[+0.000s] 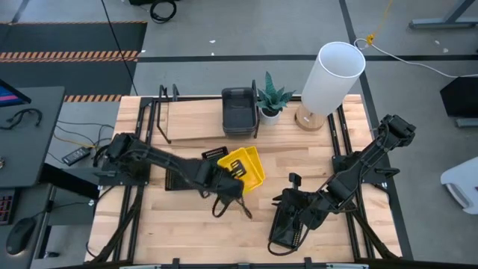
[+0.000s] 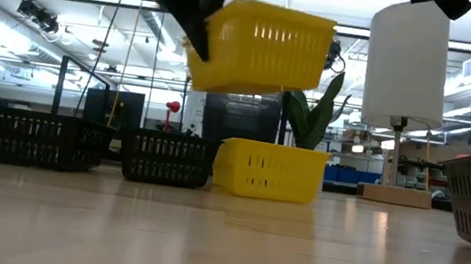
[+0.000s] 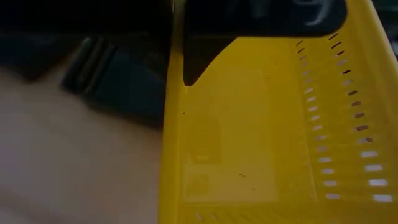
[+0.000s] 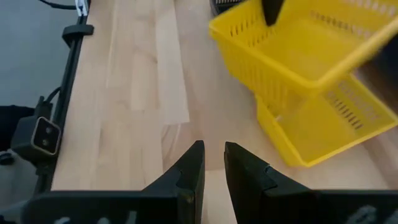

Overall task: Stack baskets on shelf by color
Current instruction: Stack the stacked yellow bins on the top yellow bin

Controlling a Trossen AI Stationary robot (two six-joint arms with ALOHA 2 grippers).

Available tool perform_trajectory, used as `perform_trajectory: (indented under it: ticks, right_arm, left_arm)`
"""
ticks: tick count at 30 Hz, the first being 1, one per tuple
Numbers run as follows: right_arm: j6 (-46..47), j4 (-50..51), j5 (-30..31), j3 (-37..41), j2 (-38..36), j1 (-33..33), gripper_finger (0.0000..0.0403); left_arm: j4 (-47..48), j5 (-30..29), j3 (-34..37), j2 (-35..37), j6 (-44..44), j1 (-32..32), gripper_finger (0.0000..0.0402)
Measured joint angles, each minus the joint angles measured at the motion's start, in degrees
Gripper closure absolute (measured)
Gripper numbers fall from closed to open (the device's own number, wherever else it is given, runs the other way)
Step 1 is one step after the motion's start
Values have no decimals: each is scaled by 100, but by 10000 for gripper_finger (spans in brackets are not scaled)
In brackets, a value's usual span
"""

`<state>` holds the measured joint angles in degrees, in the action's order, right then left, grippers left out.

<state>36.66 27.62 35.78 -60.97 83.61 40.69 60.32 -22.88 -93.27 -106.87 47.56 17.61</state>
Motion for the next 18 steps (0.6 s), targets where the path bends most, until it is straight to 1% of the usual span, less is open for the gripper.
perform_trajectory:
  ticks: [5, 9, 11, 14, 18]
  right_arm:
    - [-65, 77, 86, 0, 1, -2, 336]
    - [-65, 178, 86, 0, 1, -2, 336]
    - [-67, 242, 84, 0, 2, -2, 336]
    - [-71, 331, 84, 0, 1, -2, 336]
    - [-85, 441, 82, 0, -10, -2, 336]
  left_arm:
    - [-215, -5, 2, 0, 1110, -496, 388]
    - [-413, 3, 2, 0, 1876, -776, 388]
    - [-502, 88, 2, 0, 2040, -879, 388]
    - [-631, 322, 2, -1, 2059, -984, 388]
    - [-686, 365, 11, -150, 2041, -1000, 388]
